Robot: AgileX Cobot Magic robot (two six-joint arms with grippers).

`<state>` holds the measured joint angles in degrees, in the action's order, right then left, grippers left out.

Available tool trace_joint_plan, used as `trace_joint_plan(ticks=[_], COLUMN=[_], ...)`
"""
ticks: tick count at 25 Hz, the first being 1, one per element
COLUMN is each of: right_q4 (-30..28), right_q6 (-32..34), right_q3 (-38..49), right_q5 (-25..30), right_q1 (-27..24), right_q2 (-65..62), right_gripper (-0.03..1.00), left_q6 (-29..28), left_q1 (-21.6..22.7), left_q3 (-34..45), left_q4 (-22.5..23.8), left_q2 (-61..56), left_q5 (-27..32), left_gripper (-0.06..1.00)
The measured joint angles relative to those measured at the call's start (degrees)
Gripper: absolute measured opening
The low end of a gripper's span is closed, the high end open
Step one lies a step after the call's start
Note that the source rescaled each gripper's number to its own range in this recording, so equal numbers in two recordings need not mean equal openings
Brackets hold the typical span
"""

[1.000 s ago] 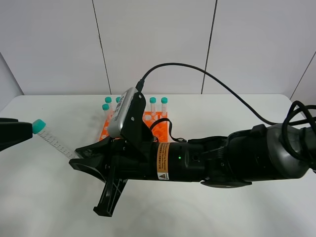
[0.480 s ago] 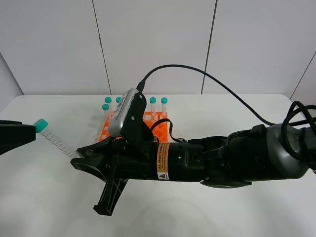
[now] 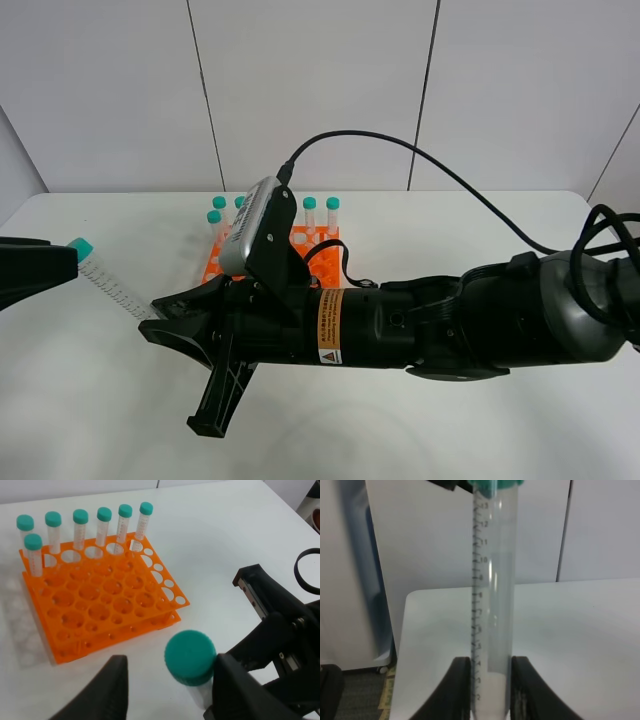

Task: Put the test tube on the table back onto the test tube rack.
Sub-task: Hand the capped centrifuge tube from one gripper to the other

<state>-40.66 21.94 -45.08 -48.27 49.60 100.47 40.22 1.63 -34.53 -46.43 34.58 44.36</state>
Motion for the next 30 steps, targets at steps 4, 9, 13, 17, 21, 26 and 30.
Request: trace_joint_plan(ticks=[4, 9, 13, 17, 21, 26, 30], right_q4=[-0.35, -2.01, -2.66, -3.83, -4.23, -3.53, -1.92], right_q6=[0.42, 1.75, 2.38, 2.95, 3.0, 2.89, 2.55], right_q3=[0.0, 0.0, 0.0, 0.0, 0.0, 0.0, 0.0], right_q5=[-0.1, -0.16, -0.32, -1.66, -2.37, -2.37, -2.75], right_q1=[0.0, 0.0, 0.0, 0.0, 0.0, 0.0, 0.0], right_q2=[0.0, 0.0, 0.0, 0.0, 0.0, 0.0, 0.0], right_gripper=[0.0, 0.0, 0.0, 0.0, 0.0, 0.0, 0.0], left_q6=[0.0, 0.0, 0.0, 0.0, 0.0, 0.0, 0.0], left_q1=[0.0, 0.0, 0.0, 0.0, 0.0, 0.0, 0.0], left_q3=[0.0, 0.0, 0.0, 0.0, 0.0, 0.0, 0.0], left_q4=[0.0, -0.07, -0.21, -0.39, -0.4, -0.4, -0.46], left_q2=[0.0, 0.0, 0.0, 0.0, 0.0, 0.0, 0.04], left_q5=[0.0, 0.09, 0.09, 0.04, 0.04, 0.01, 0.01], left_gripper=[0.73, 0.73, 0.73, 0.73, 0.73, 0.73, 0.73])
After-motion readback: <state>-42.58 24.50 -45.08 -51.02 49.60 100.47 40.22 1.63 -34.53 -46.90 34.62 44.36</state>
